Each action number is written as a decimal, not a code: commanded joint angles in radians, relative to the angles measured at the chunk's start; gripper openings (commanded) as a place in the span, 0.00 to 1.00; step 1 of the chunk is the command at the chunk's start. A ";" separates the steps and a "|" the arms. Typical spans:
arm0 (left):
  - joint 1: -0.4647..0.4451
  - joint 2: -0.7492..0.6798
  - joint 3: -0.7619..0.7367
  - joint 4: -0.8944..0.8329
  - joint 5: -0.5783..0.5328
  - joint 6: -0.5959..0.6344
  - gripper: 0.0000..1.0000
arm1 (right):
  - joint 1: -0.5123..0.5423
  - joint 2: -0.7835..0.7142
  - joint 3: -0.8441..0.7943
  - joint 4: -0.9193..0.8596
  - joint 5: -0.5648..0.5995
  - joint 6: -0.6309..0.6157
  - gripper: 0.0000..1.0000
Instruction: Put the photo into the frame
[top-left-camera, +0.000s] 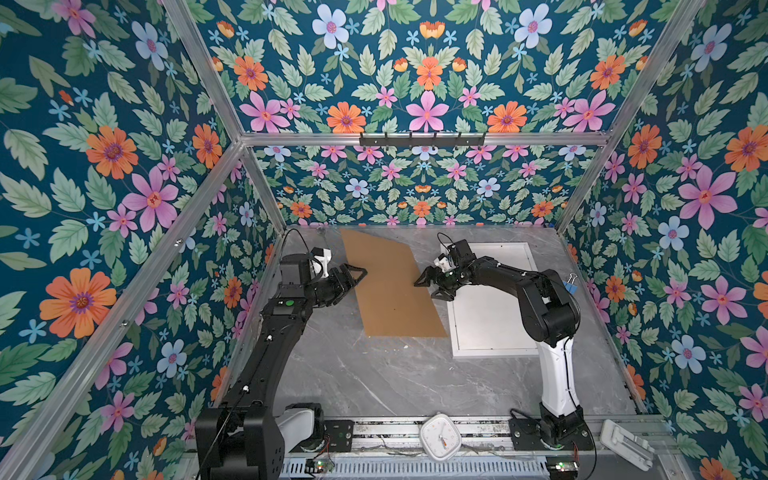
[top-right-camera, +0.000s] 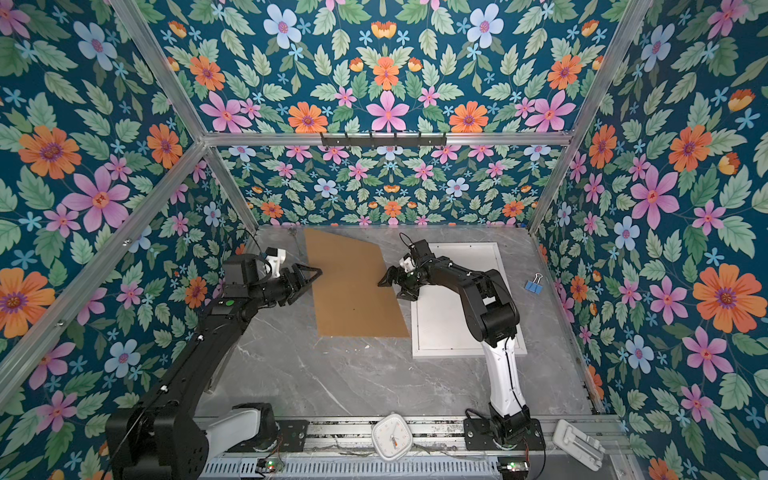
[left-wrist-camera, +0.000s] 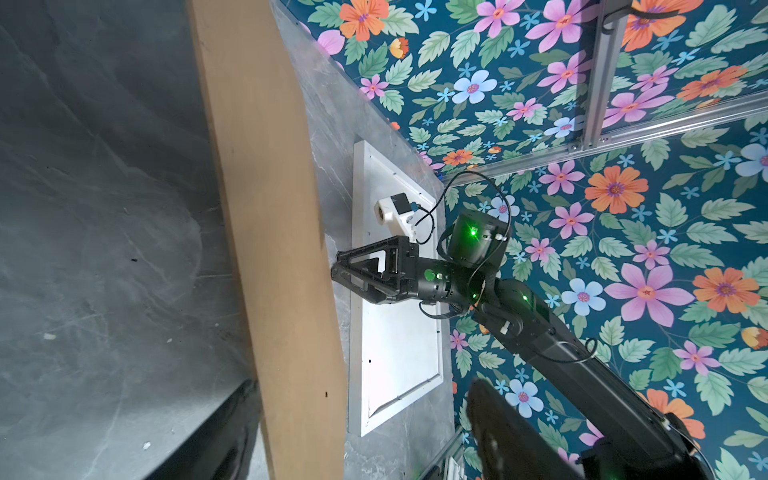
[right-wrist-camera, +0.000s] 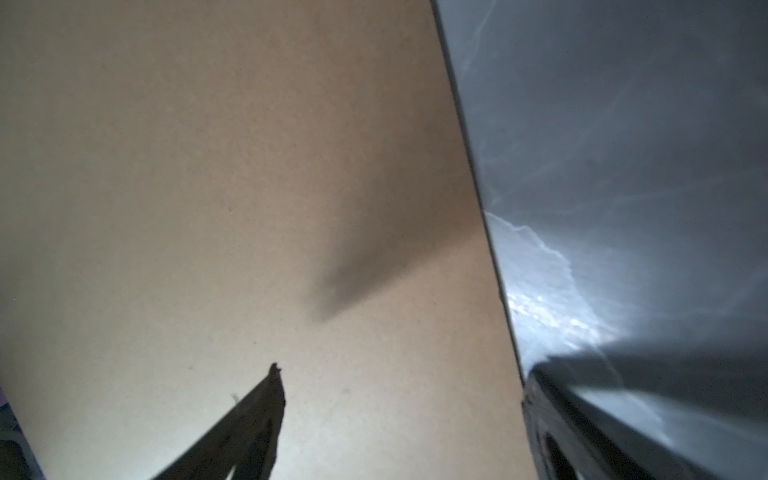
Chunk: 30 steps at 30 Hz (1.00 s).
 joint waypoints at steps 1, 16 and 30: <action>-0.006 0.004 -0.019 0.032 0.107 -0.058 0.80 | 0.002 0.013 -0.014 -0.080 -0.016 0.027 0.89; -0.006 0.002 -0.072 0.211 0.130 -0.198 0.78 | -0.007 0.011 -0.022 -0.068 -0.027 0.030 0.89; -0.006 0.022 -0.092 0.243 0.132 -0.224 0.74 | -0.011 0.012 -0.030 -0.054 -0.034 0.033 0.89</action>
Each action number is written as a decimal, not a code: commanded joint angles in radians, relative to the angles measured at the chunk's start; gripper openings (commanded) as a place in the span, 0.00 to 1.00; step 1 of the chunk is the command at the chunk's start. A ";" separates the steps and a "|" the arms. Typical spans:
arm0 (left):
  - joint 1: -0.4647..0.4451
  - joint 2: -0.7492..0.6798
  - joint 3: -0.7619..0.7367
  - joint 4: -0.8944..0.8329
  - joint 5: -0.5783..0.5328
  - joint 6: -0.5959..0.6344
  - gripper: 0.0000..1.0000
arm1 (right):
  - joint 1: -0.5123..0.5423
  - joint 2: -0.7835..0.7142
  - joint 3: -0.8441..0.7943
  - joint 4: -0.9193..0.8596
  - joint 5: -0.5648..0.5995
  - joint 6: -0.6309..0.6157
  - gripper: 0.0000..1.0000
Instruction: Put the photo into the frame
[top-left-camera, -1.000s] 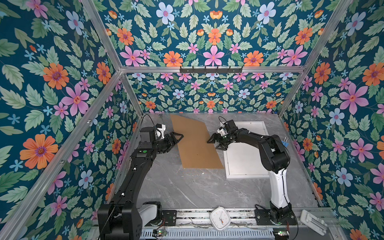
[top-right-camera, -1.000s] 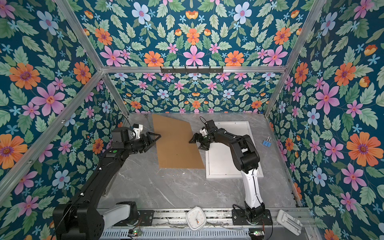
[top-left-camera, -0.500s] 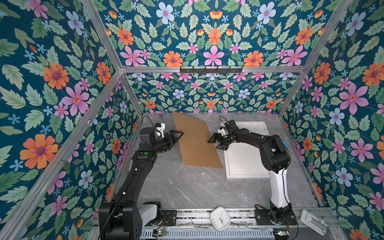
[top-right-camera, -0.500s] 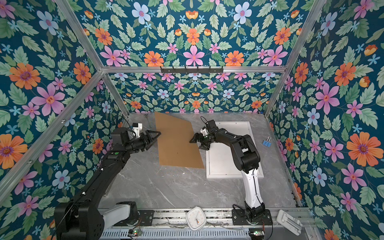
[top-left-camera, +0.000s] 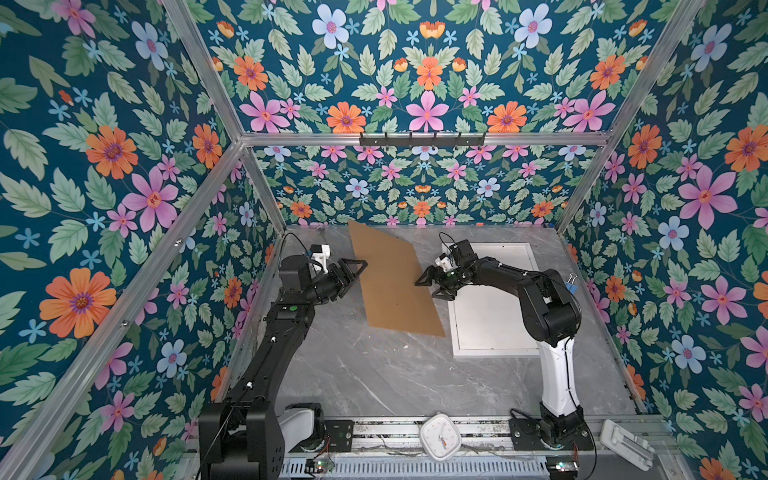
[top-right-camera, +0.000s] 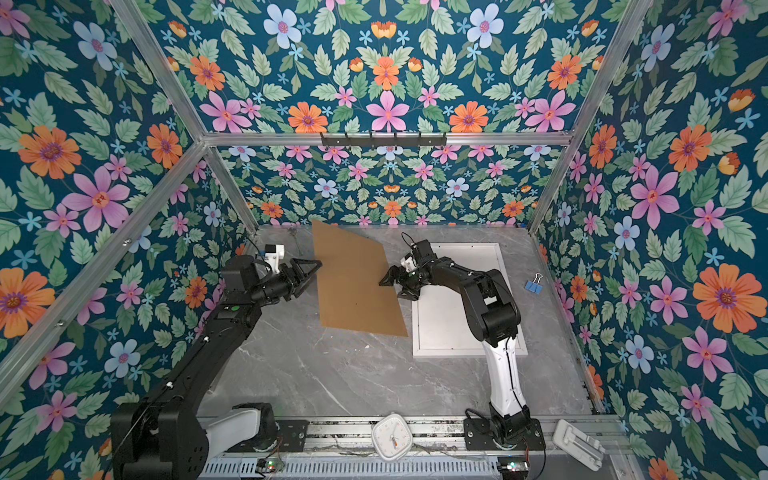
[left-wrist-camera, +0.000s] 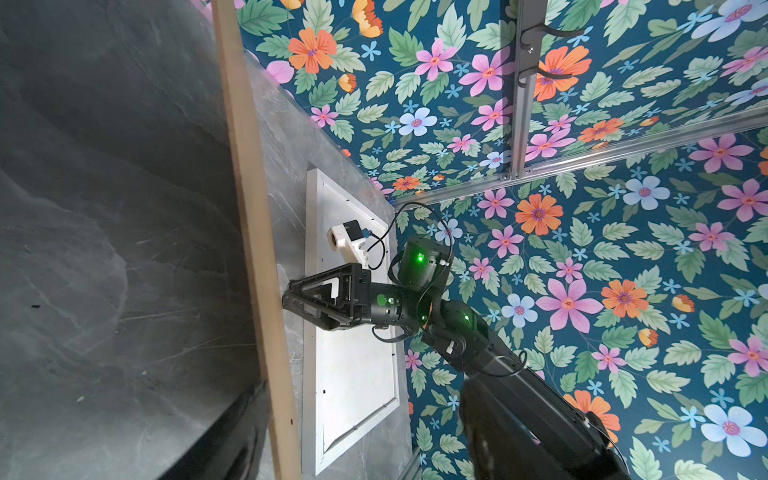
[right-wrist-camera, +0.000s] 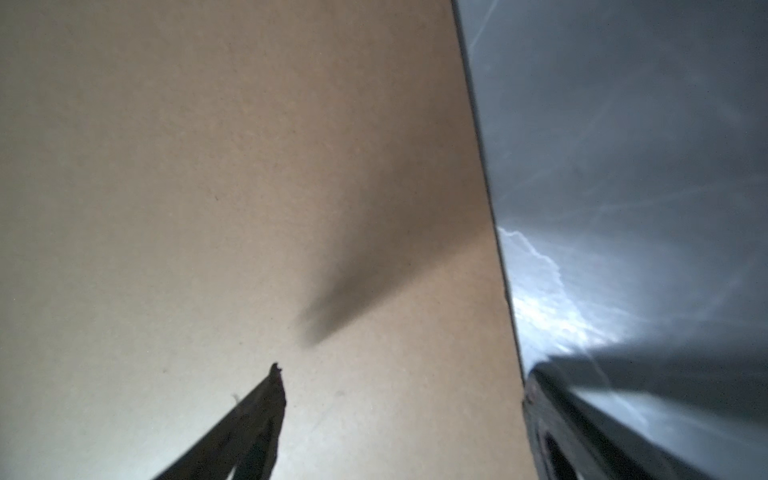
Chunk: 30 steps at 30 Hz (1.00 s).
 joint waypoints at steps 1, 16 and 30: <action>-0.006 0.014 -0.011 -0.052 0.084 -0.030 0.74 | 0.000 0.015 -0.015 -0.079 -0.019 0.033 0.89; -0.006 0.014 -0.040 0.001 0.081 -0.082 0.71 | -0.012 0.012 -0.057 -0.006 -0.057 0.064 0.88; -0.006 0.025 -0.075 0.091 0.119 -0.143 0.69 | -0.019 0.002 -0.075 0.019 -0.065 0.073 0.88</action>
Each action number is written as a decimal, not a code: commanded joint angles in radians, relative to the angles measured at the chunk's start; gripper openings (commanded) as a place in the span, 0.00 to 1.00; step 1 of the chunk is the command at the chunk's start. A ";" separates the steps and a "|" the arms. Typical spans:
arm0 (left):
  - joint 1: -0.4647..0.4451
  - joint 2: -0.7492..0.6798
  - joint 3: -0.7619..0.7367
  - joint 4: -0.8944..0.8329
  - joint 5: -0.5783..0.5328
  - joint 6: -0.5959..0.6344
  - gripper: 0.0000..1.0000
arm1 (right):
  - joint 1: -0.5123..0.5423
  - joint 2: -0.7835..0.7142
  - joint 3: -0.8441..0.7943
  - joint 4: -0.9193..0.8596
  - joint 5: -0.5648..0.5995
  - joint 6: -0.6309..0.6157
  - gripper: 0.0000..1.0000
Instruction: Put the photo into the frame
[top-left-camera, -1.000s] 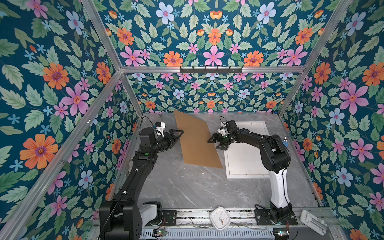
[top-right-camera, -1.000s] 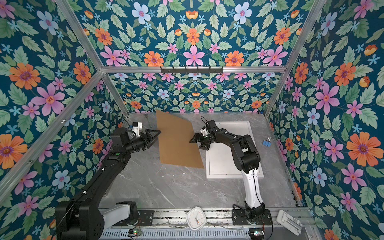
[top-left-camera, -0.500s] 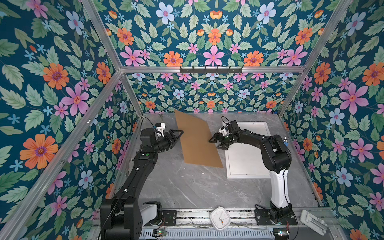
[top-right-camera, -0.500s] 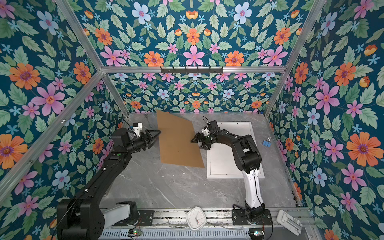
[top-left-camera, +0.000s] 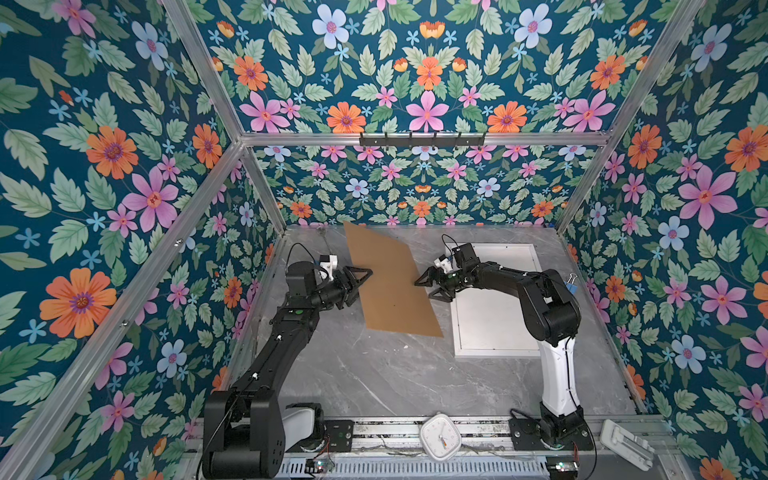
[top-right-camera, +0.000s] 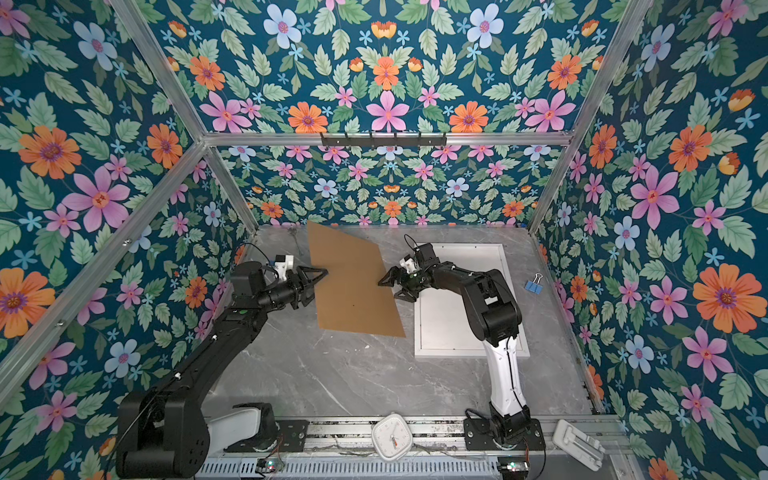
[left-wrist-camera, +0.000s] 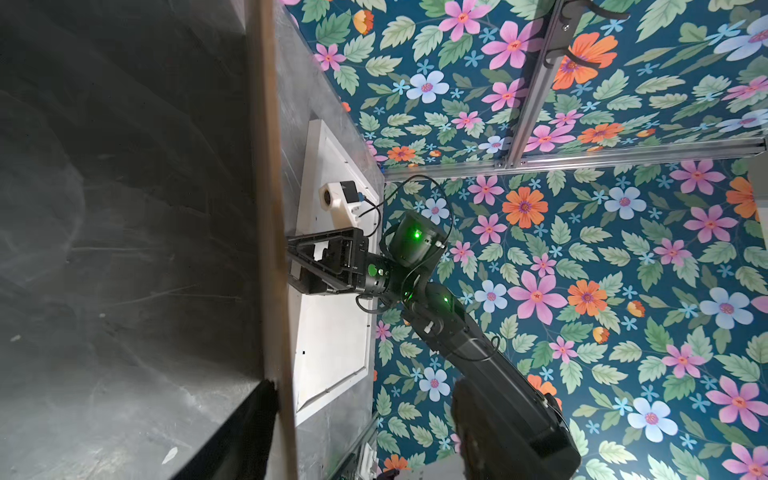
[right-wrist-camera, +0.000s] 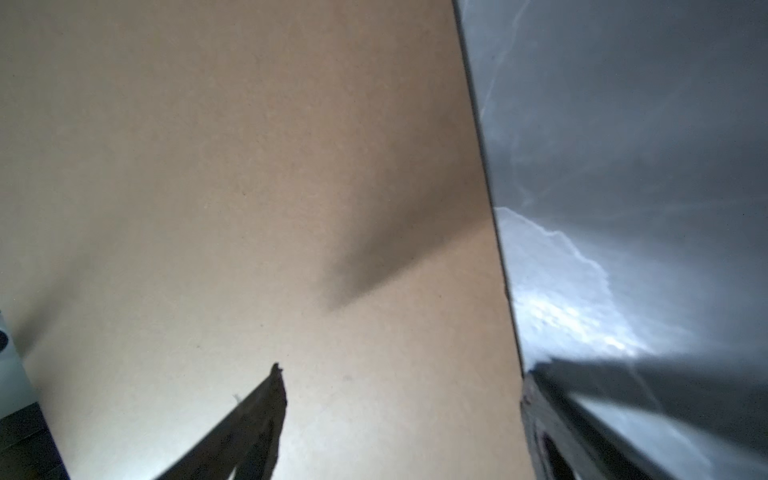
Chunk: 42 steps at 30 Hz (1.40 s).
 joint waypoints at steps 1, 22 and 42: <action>0.001 -0.001 0.006 0.007 0.029 0.003 0.68 | -0.001 0.006 -0.010 -0.092 0.027 0.036 0.88; 0.001 0.046 0.235 -0.568 -0.191 0.420 0.06 | -0.001 -0.034 0.000 -0.017 -0.048 0.039 0.88; 0.001 -0.024 0.340 -0.452 0.071 0.360 0.00 | -0.058 -0.501 -0.231 -0.123 0.017 -0.058 0.93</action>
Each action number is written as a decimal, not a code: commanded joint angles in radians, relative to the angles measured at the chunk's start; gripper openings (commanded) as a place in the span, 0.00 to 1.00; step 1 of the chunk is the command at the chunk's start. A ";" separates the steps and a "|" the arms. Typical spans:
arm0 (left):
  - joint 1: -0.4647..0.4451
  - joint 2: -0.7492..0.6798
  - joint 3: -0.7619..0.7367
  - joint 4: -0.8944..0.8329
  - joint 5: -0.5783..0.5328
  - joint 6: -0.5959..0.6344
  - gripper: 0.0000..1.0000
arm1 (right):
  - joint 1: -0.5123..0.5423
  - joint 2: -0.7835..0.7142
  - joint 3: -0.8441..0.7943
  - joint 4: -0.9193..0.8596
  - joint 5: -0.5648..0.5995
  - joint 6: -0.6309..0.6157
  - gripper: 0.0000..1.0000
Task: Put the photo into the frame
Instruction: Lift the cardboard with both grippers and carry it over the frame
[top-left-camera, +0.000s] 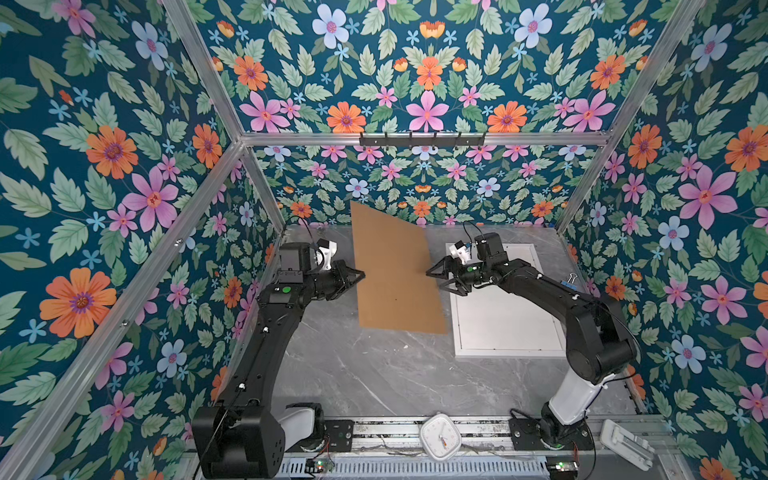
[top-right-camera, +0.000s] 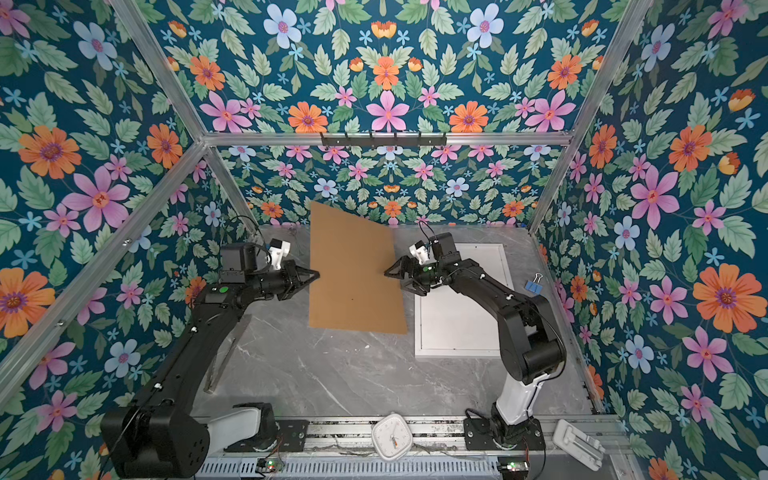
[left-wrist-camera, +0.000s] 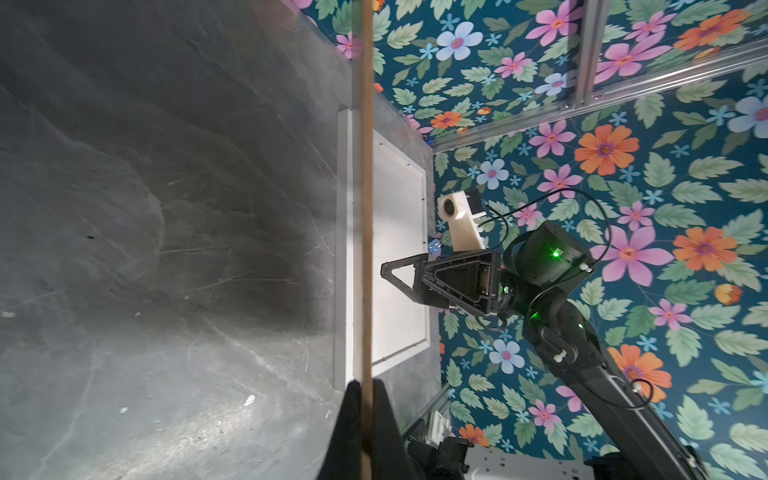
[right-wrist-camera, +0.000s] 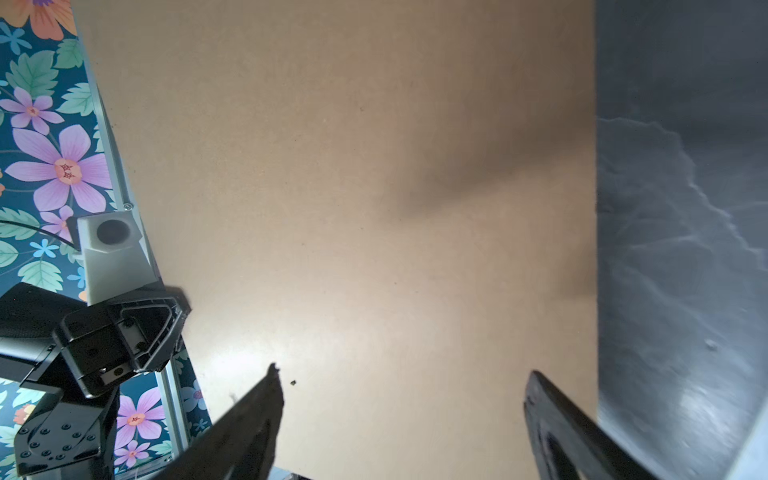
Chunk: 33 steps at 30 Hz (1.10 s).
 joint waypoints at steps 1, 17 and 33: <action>-0.001 -0.021 -0.021 0.196 0.134 -0.084 0.00 | -0.035 -0.069 -0.035 -0.107 0.049 -0.075 0.93; -0.192 0.061 -0.178 0.730 0.135 -0.409 0.00 | -0.330 -0.310 -0.332 0.024 -0.206 -0.096 0.94; -0.264 0.255 -0.205 1.121 0.143 -0.625 0.00 | -0.425 -0.441 -0.469 0.333 -0.372 0.162 0.72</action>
